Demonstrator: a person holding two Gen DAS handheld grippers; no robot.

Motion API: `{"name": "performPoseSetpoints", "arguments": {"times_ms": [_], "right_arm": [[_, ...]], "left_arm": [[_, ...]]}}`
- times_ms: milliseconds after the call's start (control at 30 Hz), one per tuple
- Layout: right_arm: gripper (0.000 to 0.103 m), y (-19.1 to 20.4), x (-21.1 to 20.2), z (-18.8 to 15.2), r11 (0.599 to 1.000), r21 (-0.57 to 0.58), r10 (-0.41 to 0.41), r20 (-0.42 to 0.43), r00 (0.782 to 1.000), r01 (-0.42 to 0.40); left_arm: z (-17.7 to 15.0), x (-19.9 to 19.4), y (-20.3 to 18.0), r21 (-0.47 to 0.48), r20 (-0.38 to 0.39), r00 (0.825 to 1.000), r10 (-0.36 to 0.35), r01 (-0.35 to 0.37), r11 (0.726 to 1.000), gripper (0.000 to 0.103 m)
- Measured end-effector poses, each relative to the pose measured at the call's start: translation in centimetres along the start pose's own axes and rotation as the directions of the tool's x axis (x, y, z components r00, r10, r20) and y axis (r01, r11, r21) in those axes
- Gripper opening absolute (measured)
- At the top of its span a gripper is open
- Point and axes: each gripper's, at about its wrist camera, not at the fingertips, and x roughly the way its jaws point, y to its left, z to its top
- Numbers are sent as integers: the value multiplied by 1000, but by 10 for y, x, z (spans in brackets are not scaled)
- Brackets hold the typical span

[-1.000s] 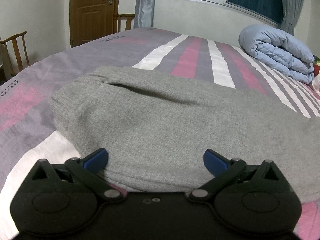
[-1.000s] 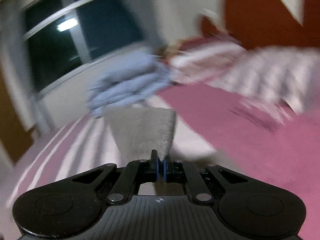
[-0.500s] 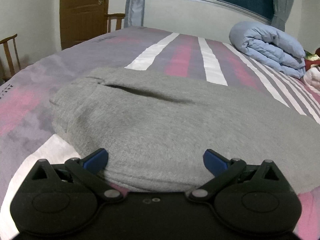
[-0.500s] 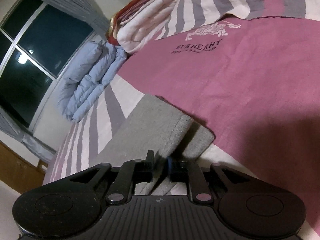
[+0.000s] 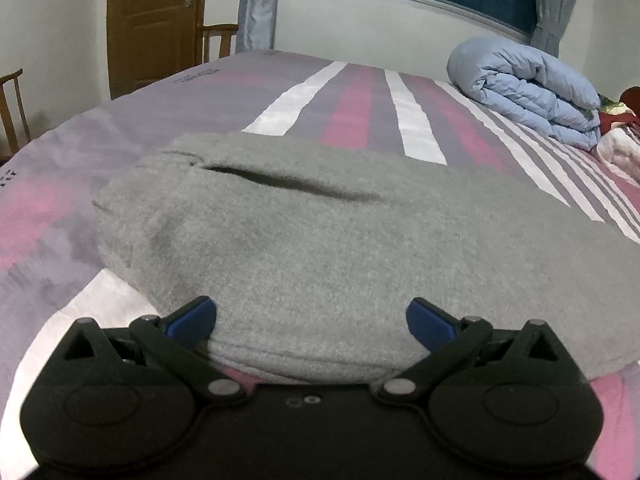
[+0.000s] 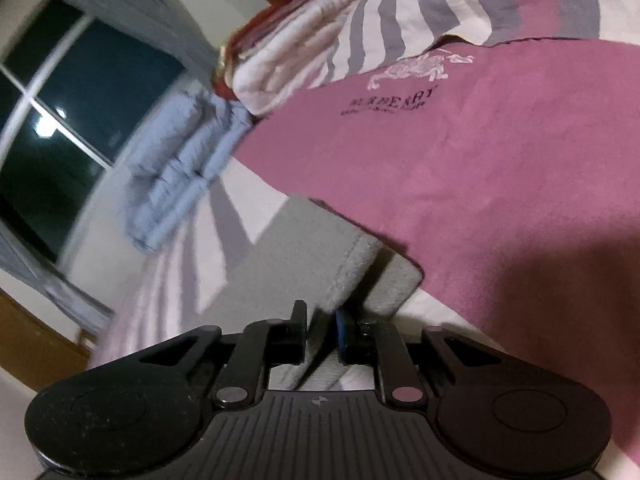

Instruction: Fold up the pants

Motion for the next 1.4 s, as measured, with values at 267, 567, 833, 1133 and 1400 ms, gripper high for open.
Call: {"name": "performPoseSetpoints", "arguments": {"times_ms": [267, 567, 833, 1133, 1400], "right_arm": [[36, -36, -38, 0, 984, 176, 16, 100, 995, -34], [36, -51, -38, -6, 956, 287, 29, 99, 995, -57], [5, -51, -30, -20, 955, 294, 23, 63, 998, -41], [3, -65, -25, -19, 927, 362, 72, 74, 995, -95], [3, -58, -25, -20, 930, 355, 67, 83, 994, -93]], "left_arm": [[-1, 1, 0, -8, 1, 1000, -6, 6, 1000, 97], [0, 1, -1, -7, 0, 1000, -4, 4, 1000, 97], [-1, 2, -1, -10, 0, 1000, -5, 5, 1000, 97], [-2, 2, -1, -10, 0, 1000, -5, 5, 1000, 97], [-1, 2, -1, -11, -1, 1000, -4, 4, 1000, 97]]}}
